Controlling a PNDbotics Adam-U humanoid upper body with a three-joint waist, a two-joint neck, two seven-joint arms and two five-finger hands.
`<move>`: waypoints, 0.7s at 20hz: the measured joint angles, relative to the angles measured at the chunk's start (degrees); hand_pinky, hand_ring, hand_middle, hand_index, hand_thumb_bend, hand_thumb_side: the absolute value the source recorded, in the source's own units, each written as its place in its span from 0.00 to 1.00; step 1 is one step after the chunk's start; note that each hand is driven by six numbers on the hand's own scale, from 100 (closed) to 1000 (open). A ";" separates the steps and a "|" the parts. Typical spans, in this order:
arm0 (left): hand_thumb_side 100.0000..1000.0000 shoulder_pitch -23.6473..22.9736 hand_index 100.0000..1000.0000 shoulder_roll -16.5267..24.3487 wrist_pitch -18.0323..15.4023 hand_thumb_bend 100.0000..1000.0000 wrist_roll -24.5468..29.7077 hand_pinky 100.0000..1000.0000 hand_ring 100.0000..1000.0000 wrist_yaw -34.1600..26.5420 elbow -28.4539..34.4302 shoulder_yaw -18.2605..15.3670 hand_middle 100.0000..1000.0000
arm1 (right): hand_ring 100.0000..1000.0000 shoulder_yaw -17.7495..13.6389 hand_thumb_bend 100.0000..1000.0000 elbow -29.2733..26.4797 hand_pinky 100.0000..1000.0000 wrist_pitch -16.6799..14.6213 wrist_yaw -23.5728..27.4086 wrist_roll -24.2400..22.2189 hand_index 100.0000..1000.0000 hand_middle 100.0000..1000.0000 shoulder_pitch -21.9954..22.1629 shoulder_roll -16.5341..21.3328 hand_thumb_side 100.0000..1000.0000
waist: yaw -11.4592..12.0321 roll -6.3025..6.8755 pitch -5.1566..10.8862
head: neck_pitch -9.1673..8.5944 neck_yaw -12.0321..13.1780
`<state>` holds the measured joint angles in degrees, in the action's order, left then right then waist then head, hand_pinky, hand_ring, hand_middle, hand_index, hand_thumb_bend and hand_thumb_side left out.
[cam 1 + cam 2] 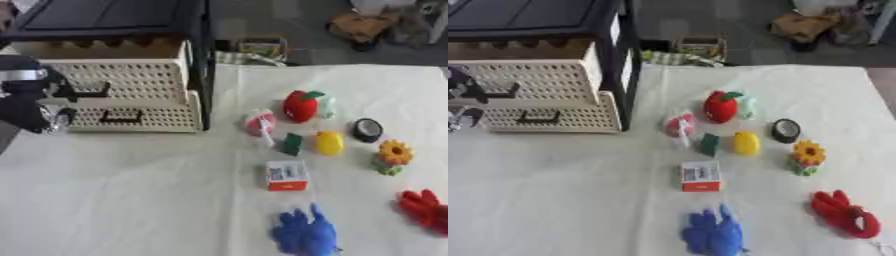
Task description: Pick up objects from table and place into drawer.
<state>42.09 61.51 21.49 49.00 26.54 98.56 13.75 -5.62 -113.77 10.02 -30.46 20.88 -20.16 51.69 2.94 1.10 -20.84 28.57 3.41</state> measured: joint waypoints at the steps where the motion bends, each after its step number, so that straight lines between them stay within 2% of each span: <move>1: 0.34 -0.69 0.77 0.40 0.40 0.01 -0.40 0.00 0.00 -0.39 0.80 -0.31 0.00 | 0.86 0.00 0.00 0.00 0.80 0.01 0.00 0.04 0.87 0.85 0.00 0.00 1.00 | 0.03 -0.07 0.01 | -0.01 0.00; 14: 0.34 -8.46 0.78 4.58 4.26 0.01 -4.25 0.00 0.00 -3.47 10.61 -2.98 0.00 | 0.86 -0.22 0.00 0.00 0.80 0.16 0.00 0.46 0.86 0.85 -0.03 0.00 1.00 | 0.27 -0.51 0.23 | -0.44 -0.10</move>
<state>33.63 66.09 25.75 44.74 23.07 109.18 10.77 -5.84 -113.77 10.18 -30.46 21.35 -20.18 51.69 3.21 0.60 -20.61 28.13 3.31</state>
